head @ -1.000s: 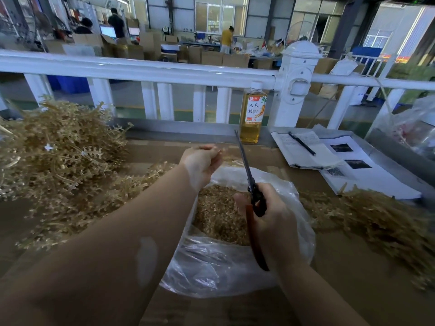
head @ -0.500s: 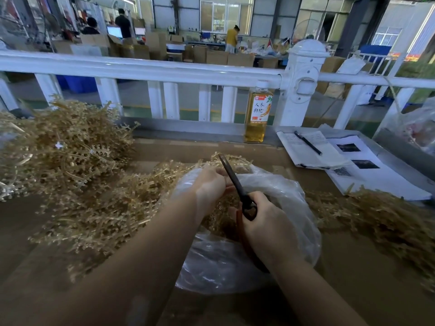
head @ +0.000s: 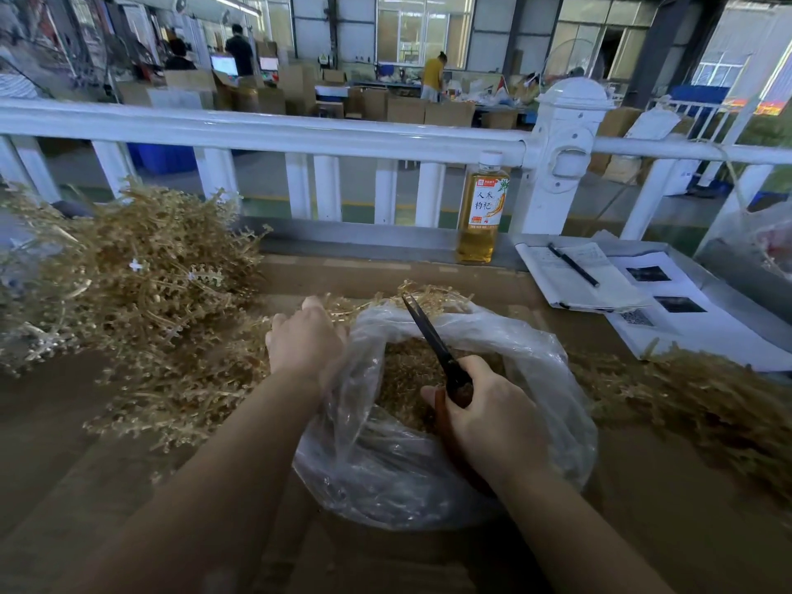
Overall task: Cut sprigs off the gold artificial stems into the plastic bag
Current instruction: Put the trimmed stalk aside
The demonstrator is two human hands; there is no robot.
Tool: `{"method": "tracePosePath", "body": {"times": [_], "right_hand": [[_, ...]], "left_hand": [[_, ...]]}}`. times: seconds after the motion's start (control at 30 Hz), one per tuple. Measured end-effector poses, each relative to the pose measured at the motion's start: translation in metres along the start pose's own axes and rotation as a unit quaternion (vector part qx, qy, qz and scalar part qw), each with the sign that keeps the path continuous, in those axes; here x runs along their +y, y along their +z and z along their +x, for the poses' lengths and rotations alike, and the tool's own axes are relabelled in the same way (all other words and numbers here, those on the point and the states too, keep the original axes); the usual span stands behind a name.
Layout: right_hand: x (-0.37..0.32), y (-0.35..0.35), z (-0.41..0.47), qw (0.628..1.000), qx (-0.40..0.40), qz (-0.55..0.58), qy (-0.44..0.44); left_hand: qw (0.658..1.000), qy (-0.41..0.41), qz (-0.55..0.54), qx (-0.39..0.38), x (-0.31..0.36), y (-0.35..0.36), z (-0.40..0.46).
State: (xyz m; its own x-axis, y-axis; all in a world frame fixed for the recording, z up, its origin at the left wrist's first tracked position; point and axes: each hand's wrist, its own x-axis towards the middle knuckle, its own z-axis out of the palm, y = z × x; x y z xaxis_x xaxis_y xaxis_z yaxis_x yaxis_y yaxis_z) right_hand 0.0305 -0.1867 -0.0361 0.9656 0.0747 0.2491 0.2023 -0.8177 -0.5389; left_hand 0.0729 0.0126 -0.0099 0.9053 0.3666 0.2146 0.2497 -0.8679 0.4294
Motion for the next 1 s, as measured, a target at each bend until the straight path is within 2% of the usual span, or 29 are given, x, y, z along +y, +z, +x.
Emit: {"method": "tracePosePath", "body": {"times": [0.07, 0.23, 0.3, 0.37, 0.43, 0.53, 0.63, 0.7, 0.83, 0.87, 0.97, 1.0], "right_hand": [[0.000, 0.000, 0.000, 1.000, 0.002, 0.002, 0.000], [0.001, 0.001, -0.001, 1.000, 0.003, 0.005, -0.002], [0.001, 0.001, -0.001, 1.000, 0.004, 0.006, -0.003], [0.002, 0.001, -0.001, 1.000, 0.006, 0.007, -0.005], [0.002, 0.001, -0.001, 1.000, 0.007, 0.009, -0.006], [0.002, 0.002, -0.001, 1.000, 0.011, 0.005, -0.008], [0.002, 0.002, -0.002, 1.000, 0.016, 0.007, -0.010], [0.002, 0.002, -0.002, 1.000, 0.016, 0.007, -0.010], [0.002, 0.000, -0.003, 1.000, 0.017, 0.021, -0.011], [0.002, -0.001, -0.003, 0.999, 0.017, 0.028, -0.010], [0.003, -0.005, -0.002, 0.998, 0.023, 0.053, -0.008], [0.003, -0.007, -0.002, 0.998, 0.027, 0.061, -0.008]], "left_hand": [[1.000, -0.008, -0.014, 0.002, -0.003, 0.000, 0.000], [0.998, 0.013, 0.024, -0.057, -0.005, -0.005, -0.002], [0.998, 0.014, 0.025, -0.049, -0.005, -0.006, -0.001], [0.999, 0.005, -0.027, -0.033, -0.006, -0.007, 0.002], [0.984, -0.041, -0.174, -0.007, -0.007, -0.011, 0.005], [0.891, -0.157, -0.426, 0.017, -0.012, -0.021, 0.010], [0.821, -0.177, -0.543, -0.001, -0.014, -0.029, 0.015], [0.791, -0.146, -0.594, -0.007, -0.012, -0.032, 0.014], [0.764, -0.083, -0.639, 0.015, -0.010, -0.031, 0.011], [0.735, -0.082, -0.673, 0.007, -0.009, -0.030, 0.010], [0.607, -0.122, -0.785, -0.033, -0.004, -0.024, 0.008], [0.587, -0.129, -0.798, -0.041, -0.003, -0.020, 0.008]]}}
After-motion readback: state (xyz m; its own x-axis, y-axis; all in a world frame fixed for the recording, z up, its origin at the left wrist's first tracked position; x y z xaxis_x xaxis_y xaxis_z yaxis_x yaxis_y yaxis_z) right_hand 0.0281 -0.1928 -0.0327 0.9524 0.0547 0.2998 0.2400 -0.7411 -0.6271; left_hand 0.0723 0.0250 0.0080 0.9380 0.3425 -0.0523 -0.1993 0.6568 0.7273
